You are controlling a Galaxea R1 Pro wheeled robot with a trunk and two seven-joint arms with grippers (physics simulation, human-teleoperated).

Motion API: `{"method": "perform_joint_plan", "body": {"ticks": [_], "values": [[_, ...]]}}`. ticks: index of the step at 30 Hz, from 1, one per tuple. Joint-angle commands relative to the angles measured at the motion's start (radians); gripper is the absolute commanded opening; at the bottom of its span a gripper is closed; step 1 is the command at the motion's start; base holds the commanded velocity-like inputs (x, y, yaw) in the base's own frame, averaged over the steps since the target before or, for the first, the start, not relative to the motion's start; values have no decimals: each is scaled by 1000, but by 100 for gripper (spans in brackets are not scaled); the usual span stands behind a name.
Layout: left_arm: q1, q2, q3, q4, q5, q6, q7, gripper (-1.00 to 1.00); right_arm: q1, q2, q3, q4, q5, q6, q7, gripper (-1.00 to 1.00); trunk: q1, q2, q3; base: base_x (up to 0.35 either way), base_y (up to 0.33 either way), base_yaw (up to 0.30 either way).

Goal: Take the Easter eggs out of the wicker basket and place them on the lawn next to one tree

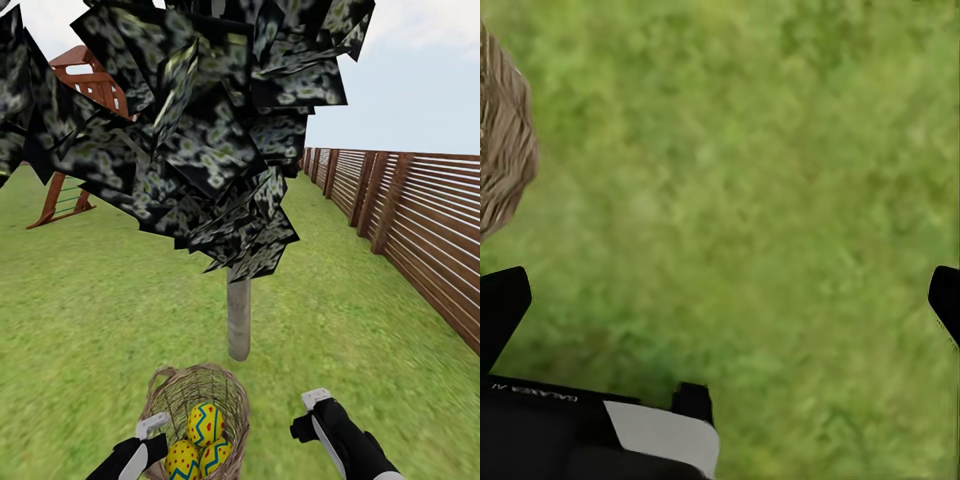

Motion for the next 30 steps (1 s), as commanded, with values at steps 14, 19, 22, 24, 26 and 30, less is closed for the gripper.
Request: {"method": "perform_joint_plan", "body": {"ticks": [14, 19, 22, 24, 26, 30], "values": [[0, 3, 4, -3, 8, 6, 3, -100, -1, 0, 24, -1, 0, 2, 0, 100, -53, 97, 42, 0, 0, 295], [0, 4, 4, -3, 8, 6, 1, -100, -1, 0, 24, -1, 0, 1, 0, 100, -73, 132, 58, 0, 0, 295], [0, 4, 4, -3, 8, 6, 1, -100, -1, 0, 24, -1, 0, 1, 0, 100, -84, 153, 67, 0, 0, 295], [0, 4, 4, -3, 8, 6, 1, -100, -1, 0, 24, -1, 0, 1, 0, 100, -92, 167, 74, 0, 0, 295], [0, 4, 5, -3, 8, 6, 1, -100, -1, 0, 24, -1, 1, 1, 0, 100, -99, 181, 80, 0, 0, 295], [0, 4, 5, -3, 8, 6, 1, -100, -1, 0, 24, -1, 0, 1, 0, 100, -115, 209, 92, 0, 0, 295]]}}
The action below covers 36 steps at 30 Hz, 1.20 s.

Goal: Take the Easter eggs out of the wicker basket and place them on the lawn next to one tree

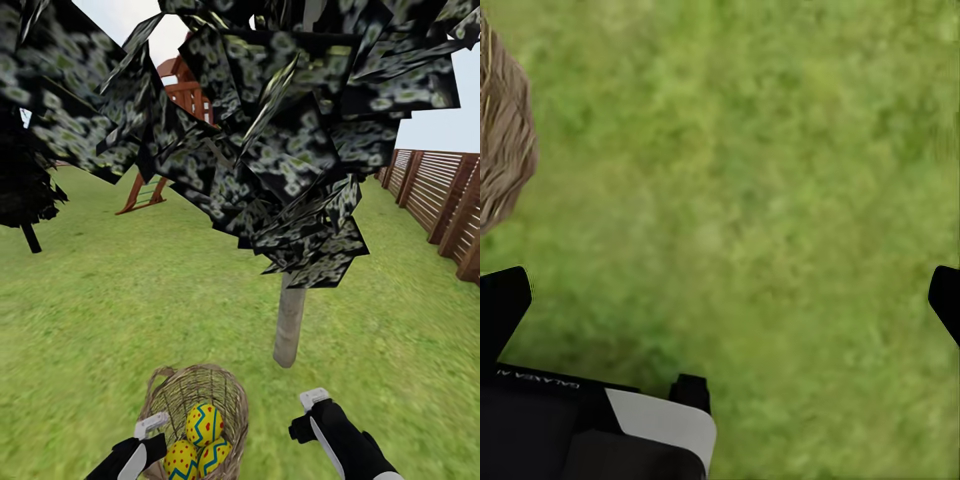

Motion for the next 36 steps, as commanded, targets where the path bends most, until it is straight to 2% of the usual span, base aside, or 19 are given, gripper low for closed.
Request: {"method": "perform_joint_plan", "body": {"ticks": [1, 7, 16, 20, 25, 26, 28, 29, 30, 31, 32, 33, 36], "values": [[-1, 0, 2, -3, 8, 6, 3, -100, -1, 0, 2, -1, 1, 5, 0, 100, -3, 5, 1, 0, 0, 295], [-1, 0, 4, -3, 8, 6, 3, -100, -1, 6, 2, 0, 2, 5, 0, 100, -26, 47, 20, 0, 0, 295], [-1, 0, 4, -3, 9, 6, 3, -100, -1, 12, 4, 0, 2, 4, 0, 100, -26, 47, 20, 0, 0, 295], [-1, 0, 4, -3, 9, 6, 3, -100, -1, 13, 45, 0, 1, 5, -2, 100, -26, 47, 20, 0, 0, 295], [-1, 0, 4, -3, 9, 6, 3, -100, -1, 10, 44, 0, -3, 4, -1, 100, -26, 47, 20, 0, 0, 295], [-1, 0, 4, -3, 9, 6, 3, -100, -1, 3, 38, -2, -6, 4, 1, 100, -26, 47, 20, 0, 0, 295], [-1, 0, 4, -3, 9, 7, 3, -100, -1, -75, -45, -3, -23, 5, 15, 100, -26, 47, 20, 0, 0, 295], [-1, 0, 4, -3, 8, 8, 3, -100, -1, -109, -82, -8, -43, 5, 47, 100, -26, 47, 20, 0, 0, 295], [-1, 0, 4, -3, 9, 8, 3, -100, -1, -152, -93, -12, -51, 6, 110, 100, -26, 47, 20, 0, 0, 295], [-1, 1, 4, -3, 9, 8, 3, -100, -1, -221, -99, -17, -55, 7, 228, 100, -26, 47, 20, 0, 0, 295], [-1, 1, 4, -3, 9, 8, 3, -100, -1, -270, -100, -28, -53, 7, 308, 100, -26, 47, 20, 0, 0, 295], [-1, 4, 4, -3, 9, 8, 3, -100, -1, -282, -99, -36, -49, 8, 308, 100, -26, 47, 20, 0, 0, 294], [-1, 9, 4, -5, 9, 9, 1, -100, -1, -284, -98, -39, -47, 8, 267, 100, -26, 47, 20, 0, 0, 294]]}}
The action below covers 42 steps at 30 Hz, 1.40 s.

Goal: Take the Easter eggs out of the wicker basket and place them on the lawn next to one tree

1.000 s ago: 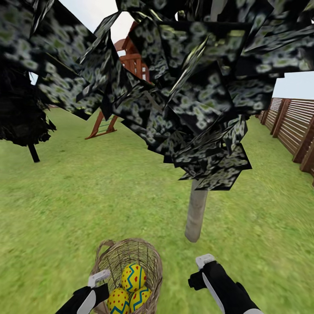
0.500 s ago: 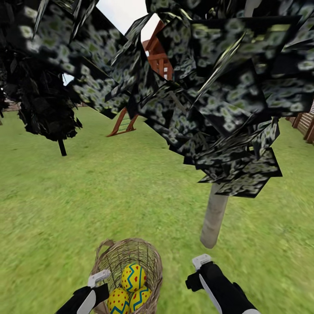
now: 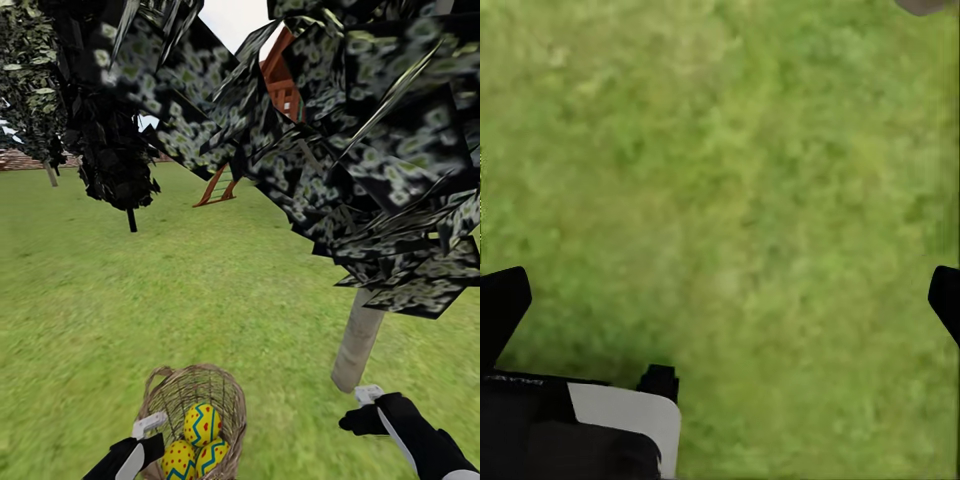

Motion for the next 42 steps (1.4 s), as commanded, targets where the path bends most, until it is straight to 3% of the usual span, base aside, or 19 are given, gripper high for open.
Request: {"method": "perform_joint_plan", "body": {"ticks": [1, 2, 4, 7, 14, 24, 42], "values": [[-1, -1, 2, -3, 8, 6, 3, -100, -1, 2, 7, -1, -2, 5, -1, 100, 1, -3, -2, 0, 0, 294], [-1, -3, 2, -3, 8, 6, 3, -100, -1, 22, 9, -2, 1, 6, -3, 100, 1, -3, -2, 0, 0, 295], [-1, 1, 2, -6, 7, 7, 2, -100, -1, 31, 9, -1, 1, 6, -3, 100, 1, -3, -2, 0, 0, 295], [-1, 24, 1, -12, 5, 10, 1, -100, -1, 31, 10, -1, 1, 9, -1, 100, 1, -3, -2, 0, 0, 222], [4, 30, 2, -31, 16, 0, -13, -100, -1, 13, 23, 15, 9, 5, 5, 100, 1, -3, -2, 0, 0, 9], [5, -18, 7, -42, 20, 0, -58, -100, 0, 69, 14, 48, 7, 3, -1, 100, 1, -3, -2, 0, 0, 0], [5, -16, 7, -40, 20, 1, -58, -100, -1, 76, 13, 47, 7, 3, -3, 100, 70, -129, -59, 0, 0, 0]]}}
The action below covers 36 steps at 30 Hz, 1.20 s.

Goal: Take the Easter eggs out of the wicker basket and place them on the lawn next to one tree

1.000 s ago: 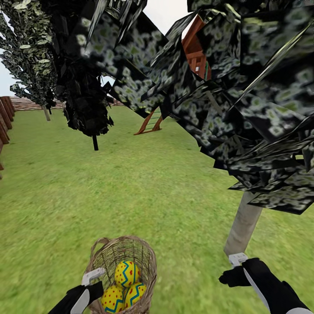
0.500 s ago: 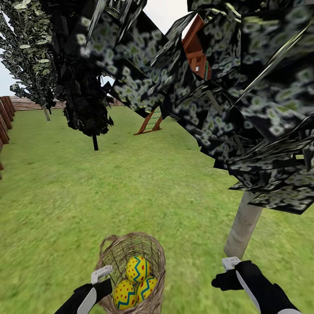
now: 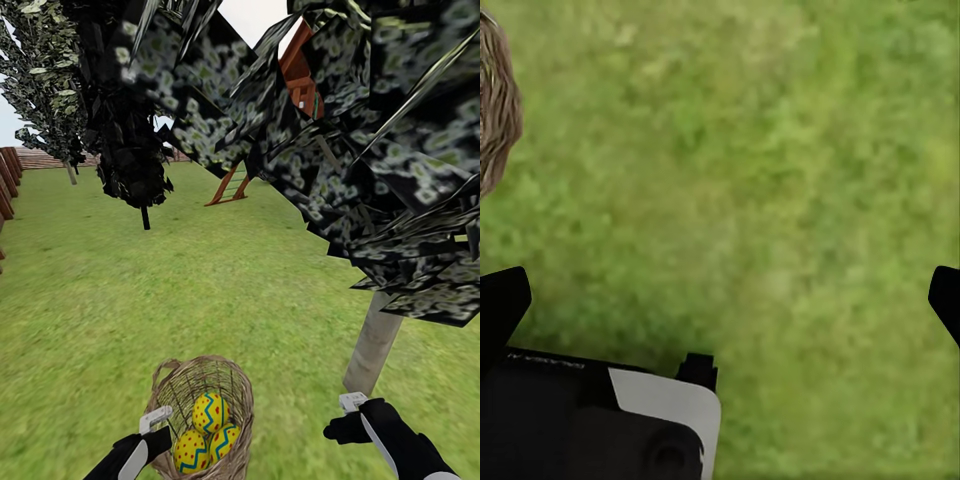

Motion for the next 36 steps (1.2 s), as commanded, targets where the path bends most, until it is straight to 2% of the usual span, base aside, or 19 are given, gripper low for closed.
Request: {"method": "perform_joint_plan", "body": {"ticks": [1, 19, 27, 31, 36], "values": [[0, 0, 2, -3, 11, 6, 4, -100, -1, -1, 4, -1, -2, 4, 1, 100, 4, -9, -5, 0, 0, 0], [0, -3, 2, -1, 11, 6, 4, -100, -1, 1, 5, -1, -2, 1, -1, 100, 73, -135, -62, 0, 0, 11], [0, -5, 3, -6, 11, 5, 4, -100, -1, 5, 9, 0, 3, 3, -3, 100, 73, -135, -61, 0, 0, 246], [0, -5, 3, -6, 11, 5, 4, -100, -1, 8, 9, 0, 3, 3, -34, 100, 73, -135, -61, 0, 0, 284], [0, -4, 3, -6, 11, 5, 4, -100, -1, 11, 8, 0, 3, 3, -37, 100, 73, -135, -61, 0, 0, 284]]}}
